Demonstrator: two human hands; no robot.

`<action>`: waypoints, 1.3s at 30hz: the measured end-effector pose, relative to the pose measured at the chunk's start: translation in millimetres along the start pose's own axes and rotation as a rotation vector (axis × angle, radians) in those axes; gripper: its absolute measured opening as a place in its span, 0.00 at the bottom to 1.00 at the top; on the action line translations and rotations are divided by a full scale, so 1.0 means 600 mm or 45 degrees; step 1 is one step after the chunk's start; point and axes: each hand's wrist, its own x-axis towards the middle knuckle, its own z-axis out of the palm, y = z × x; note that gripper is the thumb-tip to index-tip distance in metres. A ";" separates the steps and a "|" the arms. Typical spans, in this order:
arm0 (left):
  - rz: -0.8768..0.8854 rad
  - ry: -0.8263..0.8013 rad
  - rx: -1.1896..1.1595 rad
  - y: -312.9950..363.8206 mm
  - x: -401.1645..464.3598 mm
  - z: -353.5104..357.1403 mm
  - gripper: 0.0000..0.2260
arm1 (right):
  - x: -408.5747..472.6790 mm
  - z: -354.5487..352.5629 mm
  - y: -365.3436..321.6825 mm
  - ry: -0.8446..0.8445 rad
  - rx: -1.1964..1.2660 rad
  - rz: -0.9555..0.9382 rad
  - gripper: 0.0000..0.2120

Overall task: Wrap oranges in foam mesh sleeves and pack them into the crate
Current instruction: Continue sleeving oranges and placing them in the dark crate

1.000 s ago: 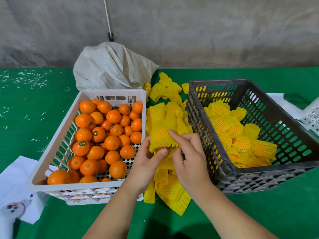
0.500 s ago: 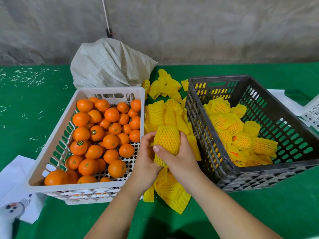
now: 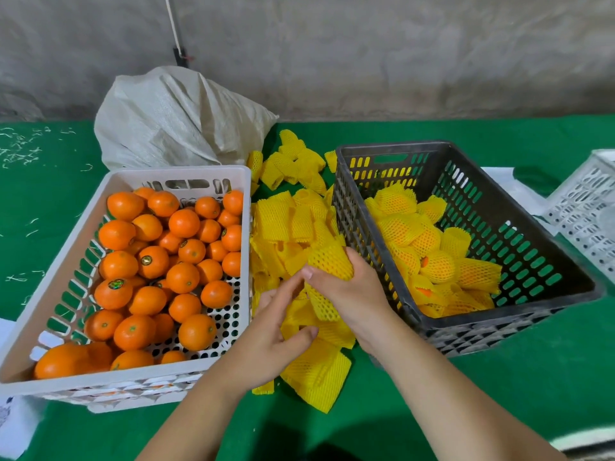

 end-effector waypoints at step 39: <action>-0.366 0.502 1.039 -0.145 0.163 -0.196 0.21 | 0.198 -0.062 0.010 -0.504 -2.749 -0.751 0.18</action>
